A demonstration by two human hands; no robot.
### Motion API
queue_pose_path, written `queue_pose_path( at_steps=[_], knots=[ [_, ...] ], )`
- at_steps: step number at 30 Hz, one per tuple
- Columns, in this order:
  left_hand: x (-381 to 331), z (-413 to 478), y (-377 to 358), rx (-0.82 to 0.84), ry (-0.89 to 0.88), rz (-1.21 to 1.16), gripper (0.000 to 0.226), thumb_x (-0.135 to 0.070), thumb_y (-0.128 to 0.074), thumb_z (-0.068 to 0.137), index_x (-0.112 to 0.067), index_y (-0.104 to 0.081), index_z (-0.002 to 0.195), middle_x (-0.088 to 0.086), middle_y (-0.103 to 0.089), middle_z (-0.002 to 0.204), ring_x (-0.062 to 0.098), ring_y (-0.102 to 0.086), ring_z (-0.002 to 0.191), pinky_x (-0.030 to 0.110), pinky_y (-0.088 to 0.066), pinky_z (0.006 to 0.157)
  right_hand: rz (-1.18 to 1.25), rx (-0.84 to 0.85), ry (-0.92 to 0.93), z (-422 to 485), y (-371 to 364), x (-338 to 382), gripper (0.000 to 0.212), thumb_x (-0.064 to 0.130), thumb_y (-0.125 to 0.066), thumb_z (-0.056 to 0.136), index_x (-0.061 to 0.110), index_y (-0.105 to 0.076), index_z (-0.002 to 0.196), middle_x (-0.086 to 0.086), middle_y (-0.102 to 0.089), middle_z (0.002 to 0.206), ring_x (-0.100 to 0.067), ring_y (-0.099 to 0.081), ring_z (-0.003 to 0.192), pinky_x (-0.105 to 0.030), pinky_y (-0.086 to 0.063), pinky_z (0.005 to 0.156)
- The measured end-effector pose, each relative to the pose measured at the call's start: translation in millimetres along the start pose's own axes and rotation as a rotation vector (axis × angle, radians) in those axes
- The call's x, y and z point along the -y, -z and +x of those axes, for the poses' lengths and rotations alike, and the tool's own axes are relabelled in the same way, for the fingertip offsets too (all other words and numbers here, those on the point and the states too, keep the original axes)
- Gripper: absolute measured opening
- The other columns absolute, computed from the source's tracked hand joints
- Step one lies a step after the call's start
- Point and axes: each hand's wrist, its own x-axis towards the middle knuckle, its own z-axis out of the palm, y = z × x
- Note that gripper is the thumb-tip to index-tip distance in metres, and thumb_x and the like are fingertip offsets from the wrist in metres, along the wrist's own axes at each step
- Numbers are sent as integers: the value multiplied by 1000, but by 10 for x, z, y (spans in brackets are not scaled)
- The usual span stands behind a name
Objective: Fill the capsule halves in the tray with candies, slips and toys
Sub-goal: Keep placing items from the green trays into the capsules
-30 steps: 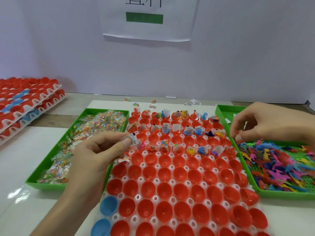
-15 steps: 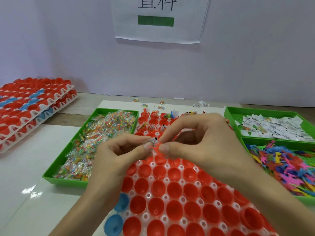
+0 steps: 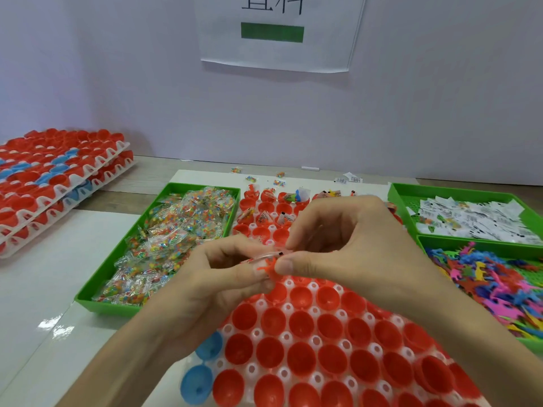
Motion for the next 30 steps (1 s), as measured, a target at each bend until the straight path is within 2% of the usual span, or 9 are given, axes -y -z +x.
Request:
queue_pose_path(
  at_steps=[4, 8, 11, 15, 17, 20, 23, 27, 30],
  knots=[
    [4, -18, -18, 0, 4, 8, 44, -24, -103, 35, -11, -79, 70, 4, -73, 73, 12, -72, 66, 22, -59, 61, 27, 65, 2, -9, 29, 28, 18, 22, -91, 69, 22, -74, 73, 2, -74, 70, -11, -71, 63, -21, -56, 60],
    [35, -25, -46, -2, 1, -46, 47, -24, -104, 33, -11, -80, 71, 5, -74, 73, 12, -72, 66, 22, -59, 61, 52, 58, -7, -10, 41, 31, 18, 22, -91, 69, 20, -74, 73, 0, -73, 69, -12, -71, 62, -21, -56, 59],
    [47, -18, -56, 12, -14, -51, 46, -27, -104, 36, -11, -81, 73, 3, -73, 71, 9, -71, 65, 20, -59, 62, 81, 60, -13, -7, 48, 30, 18, 19, -91, 69, 18, -74, 72, -1, -73, 67, -12, -69, 59, -21, -53, 57],
    [19, -22, -26, 61, -13, -56, 46, -26, -100, 49, -9, -82, 87, 4, -74, 76, 9, -72, 68, 21, -59, 69, 101, 44, -8, -7, 71, 27, 17, 16, -91, 70, 18, -74, 72, -2, -73, 66, -12, -70, 60, -19, -53, 58],
    [15, -17, -27, 33, -14, -35, 49, -25, -100, 49, -7, -81, 91, 8, -75, 79, 12, -73, 70, 22, -60, 70, 85, 21, -6, -6, 82, 21, 16, 15, -90, 71, 16, -74, 73, -3, -73, 68, -14, -71, 61, -21, -54, 59],
    [37, 5, -46, -78, -55, 47, 56, -30, -101, 42, -6, -81, 88, 12, -75, 80, 15, -73, 68, 21, -59, 67, 30, -24, 2, 2, 78, 2, 13, 11, -87, 75, 14, -75, 75, -3, -74, 70, -16, -72, 62, -27, -60, 63],
    [54, 22, -67, -158, -115, 110, 60, -37, -100, 38, -7, -81, 86, 14, -76, 85, 17, -74, 73, 22, -59, 67, 48, -31, 32, -5, 70, 20, 13, 9, -86, 76, 15, -75, 78, -4, -74, 72, -19, -73, 63, -31, -61, 64],
    [53, 17, -96, -168, -164, 145, 55, -40, -99, 39, -10, -81, 82, 10, -77, 84, 17, -75, 77, 22, -59, 66, 86, 12, 50, -24, 26, 27, 17, 10, -87, 75, 20, -74, 82, -2, -74, 72, -15, -72, 63, -22, -55, 59],
    [40, -4, -106, -140, -182, 155, 53, -42, -98, 42, -12, -82, 83, 11, -77, 86, 17, -75, 78, 22, -59, 68, 56, -54, 12, -10, -6, -32, 18, 9, -87, 76, 19, -74, 85, -2, -73, 70, -15, -71, 60, -24, -57, 60]
  ],
)
